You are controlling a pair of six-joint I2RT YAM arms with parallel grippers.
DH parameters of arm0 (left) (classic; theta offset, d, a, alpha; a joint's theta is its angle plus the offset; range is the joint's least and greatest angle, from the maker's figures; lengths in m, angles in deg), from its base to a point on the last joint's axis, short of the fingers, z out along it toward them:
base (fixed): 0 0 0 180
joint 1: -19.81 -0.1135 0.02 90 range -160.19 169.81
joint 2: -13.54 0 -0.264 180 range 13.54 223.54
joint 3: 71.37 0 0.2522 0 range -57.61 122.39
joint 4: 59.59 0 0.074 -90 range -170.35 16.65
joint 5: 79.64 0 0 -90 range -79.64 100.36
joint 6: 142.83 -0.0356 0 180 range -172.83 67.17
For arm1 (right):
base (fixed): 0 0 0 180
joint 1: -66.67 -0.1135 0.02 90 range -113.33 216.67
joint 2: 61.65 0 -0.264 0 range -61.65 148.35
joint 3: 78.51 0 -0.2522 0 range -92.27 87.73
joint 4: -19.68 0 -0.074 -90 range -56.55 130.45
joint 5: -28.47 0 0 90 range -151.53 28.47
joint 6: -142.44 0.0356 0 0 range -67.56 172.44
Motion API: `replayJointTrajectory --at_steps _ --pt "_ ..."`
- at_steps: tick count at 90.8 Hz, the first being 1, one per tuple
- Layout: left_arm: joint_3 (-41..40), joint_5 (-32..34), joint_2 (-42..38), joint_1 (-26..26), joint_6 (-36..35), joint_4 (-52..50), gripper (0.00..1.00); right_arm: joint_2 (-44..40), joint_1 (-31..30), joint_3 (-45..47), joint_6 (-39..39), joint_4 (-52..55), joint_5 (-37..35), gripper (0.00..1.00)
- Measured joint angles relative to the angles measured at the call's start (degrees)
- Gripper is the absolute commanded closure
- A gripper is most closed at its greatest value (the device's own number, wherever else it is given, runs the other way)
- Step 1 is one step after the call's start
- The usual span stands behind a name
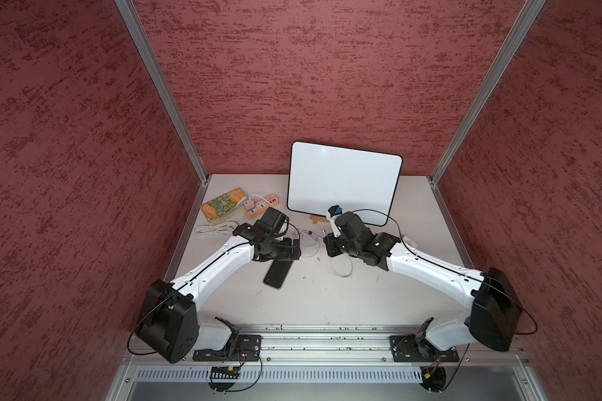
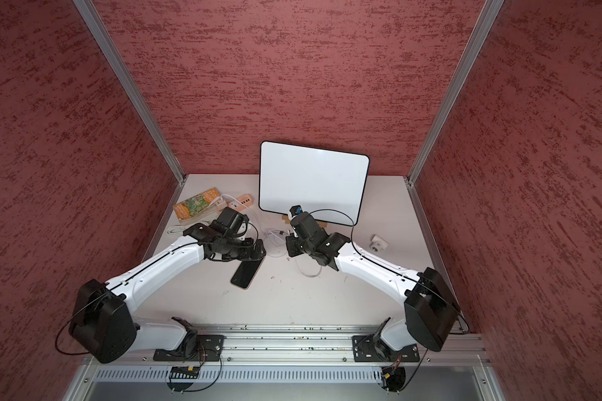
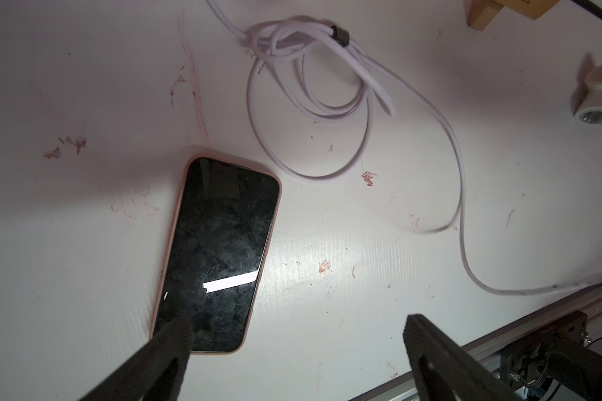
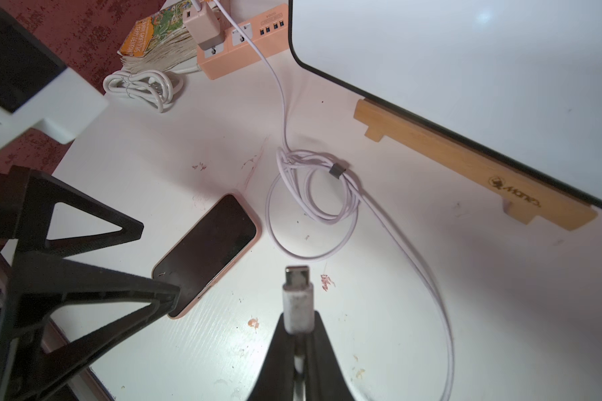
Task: Plug the charging cable into the phone
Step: Pick up the phone at the center of the board.
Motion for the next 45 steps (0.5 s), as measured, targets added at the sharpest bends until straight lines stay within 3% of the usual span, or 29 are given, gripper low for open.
replayJointTrajectory --at_steps 23,45 --pt "5.7 3.06 7.28 -0.26 -6.67 -3.65 0.0 -3.61 0.04 3.04 0.22 0.7 -0.85 1.0" --pt "5.99 4.92 14.49 -0.74 -10.54 -4.09 0.0 -6.08 0.15 5.49 0.2 0.61 -1.46 1.0"
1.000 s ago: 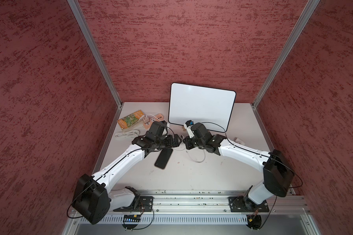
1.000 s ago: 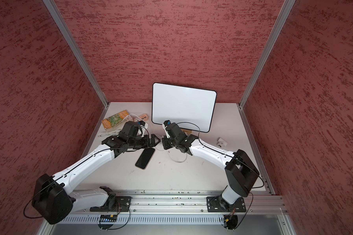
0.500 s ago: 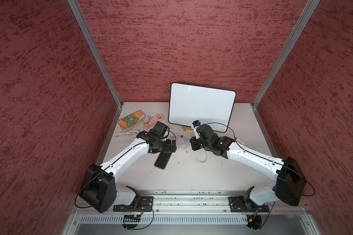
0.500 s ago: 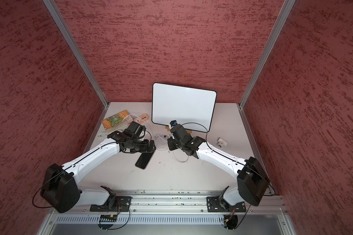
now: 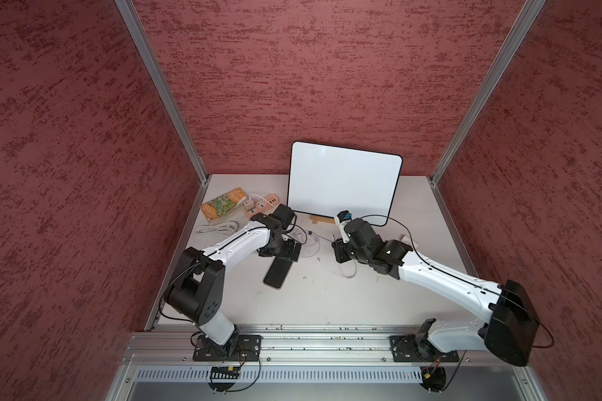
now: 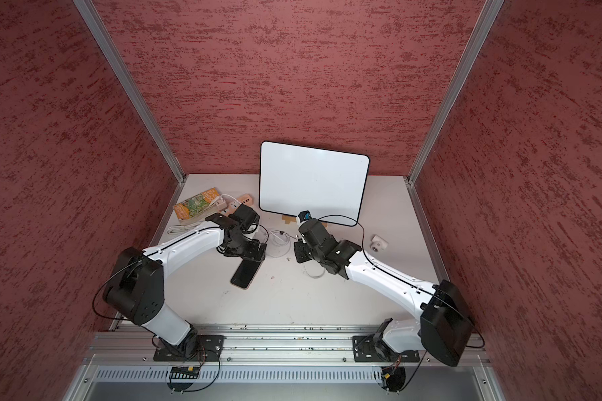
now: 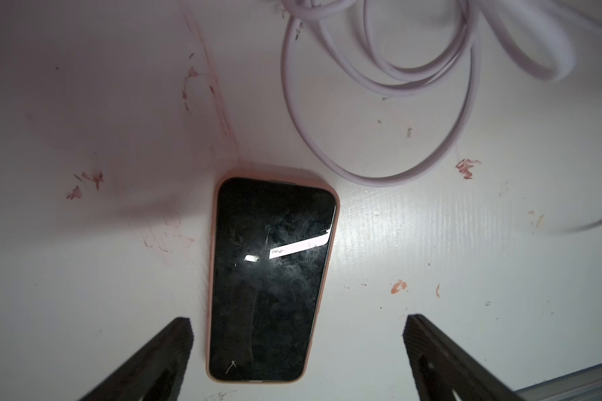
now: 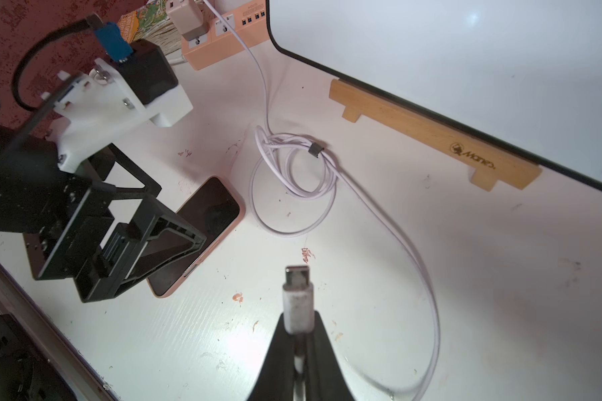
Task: Plug the charging cable into the phone
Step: Pick up the phone at the center of the board.
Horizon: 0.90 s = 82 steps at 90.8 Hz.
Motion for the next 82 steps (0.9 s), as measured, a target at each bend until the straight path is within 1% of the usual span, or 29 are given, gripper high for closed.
replayJointTrajectory --at_steps 29,82 --pt "-0.42 0.48 0.79 -0.11 -2.16 2.49 0.0 -0.15 0.15 1.66 -0.02 -0.57 -0.07 1.0" --pt "-0.52 5.6 9.05 0.52 -3.65 4.72 0.0 -0.22 0.92 3.58 -0.04 -2.58 0.04 1.0"
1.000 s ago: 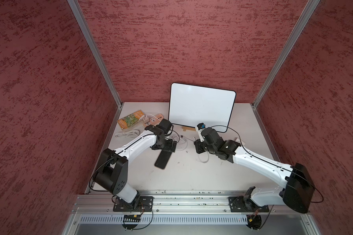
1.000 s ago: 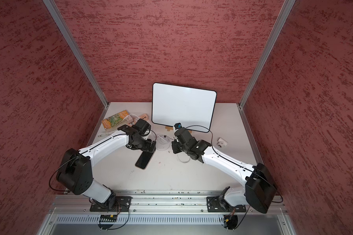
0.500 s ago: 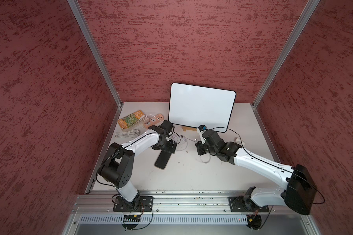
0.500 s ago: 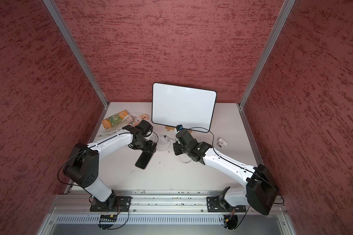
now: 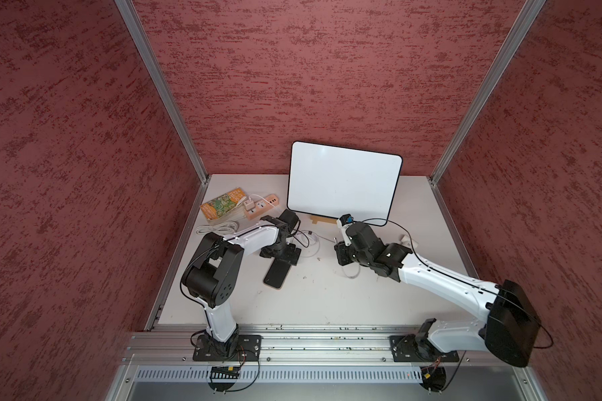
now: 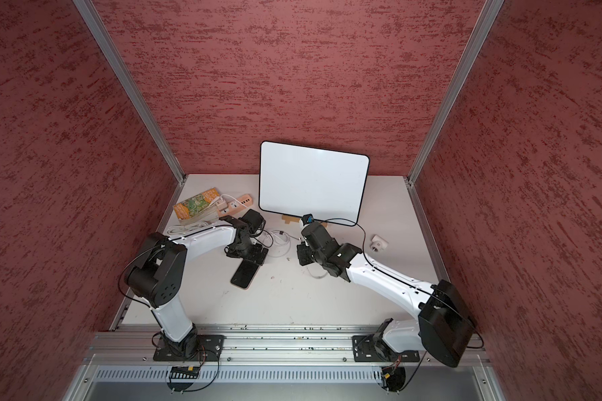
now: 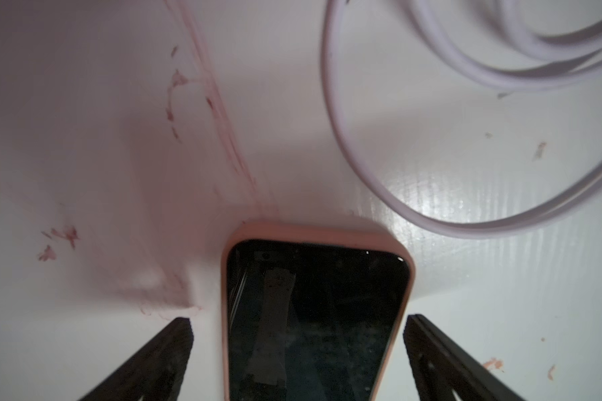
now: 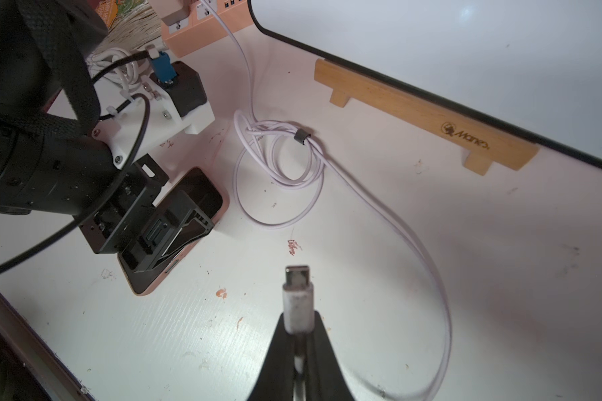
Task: Plug the charging cable into the phone
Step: Pick up the phone at the center of the board.
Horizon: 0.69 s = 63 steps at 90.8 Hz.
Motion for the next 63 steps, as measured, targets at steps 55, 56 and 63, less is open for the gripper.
replayJointTrajectory --at_steps 55,56,63 --pt "-0.31 0.13 1.33 1.42 -1.99 2.21 0.0 -2.51 0.76 2.8 0.02 -1.03 -0.02 1.0" --pt "-0.31 0.13 1.33 1.44 -1.99 2.23 0.0 -2.58 0.79 2.84 0.02 -1.07 -0.02 1.0" --pt "-0.31 0.15 1.33 1.49 -2.1 2.23 0.01 -3.02 0.96 3.21 0.04 -1.27 -0.04 1.0"
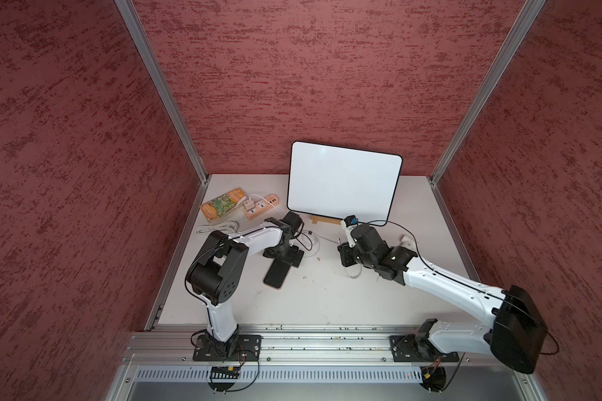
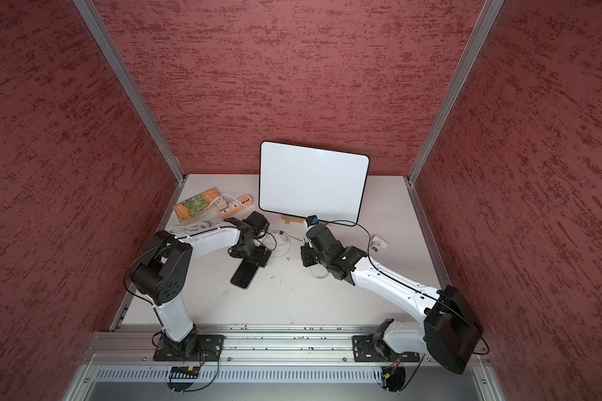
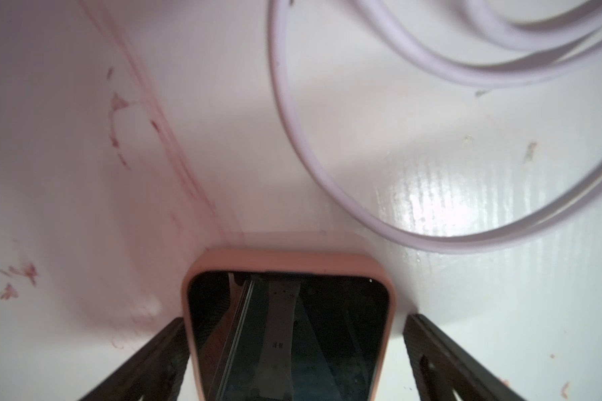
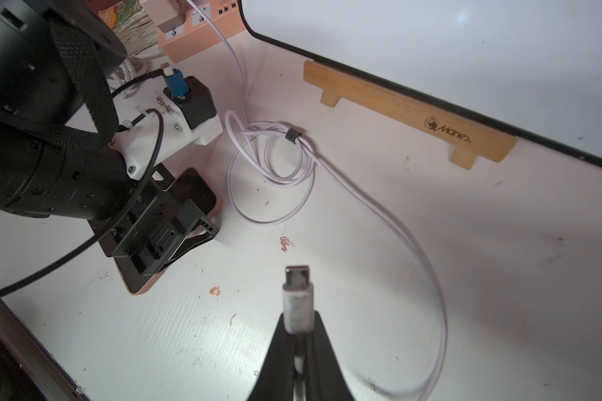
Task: Plug the charging cable into the phone
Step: Pick up the phone at the center of the board.
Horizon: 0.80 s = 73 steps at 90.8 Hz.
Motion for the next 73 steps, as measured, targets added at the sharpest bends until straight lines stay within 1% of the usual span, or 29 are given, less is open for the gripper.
replayJointTrajectory --at_steps 23,29,39,51,73 --pt "0.24 -0.15 0.37 0.63 0.0 -0.31 0.09 -0.22 0.2 0.61 0.31 -0.07 -0.07 1.0" --pt "0.24 -0.13 0.37 0.87 0.0 -0.35 0.1 -0.22 0.22 0.61 0.44 -0.07 -0.04 1.0" --pt "0.24 0.09 0.35 1.07 0.02 -0.5 0.08 -0.22 0.22 0.61 0.63 -0.09 -0.04 1.0" --pt "0.2 1.01 0.2 1.29 -0.11 -1.07 0.0 -0.22 0.22 0.61 1.05 -0.13 -0.04 1.0" --pt "-1.14 1.27 -0.98 1.79 -1.27 -1.27 0.0 -0.22 0.24 0.61 1.75 -0.48 -0.02 1.0"
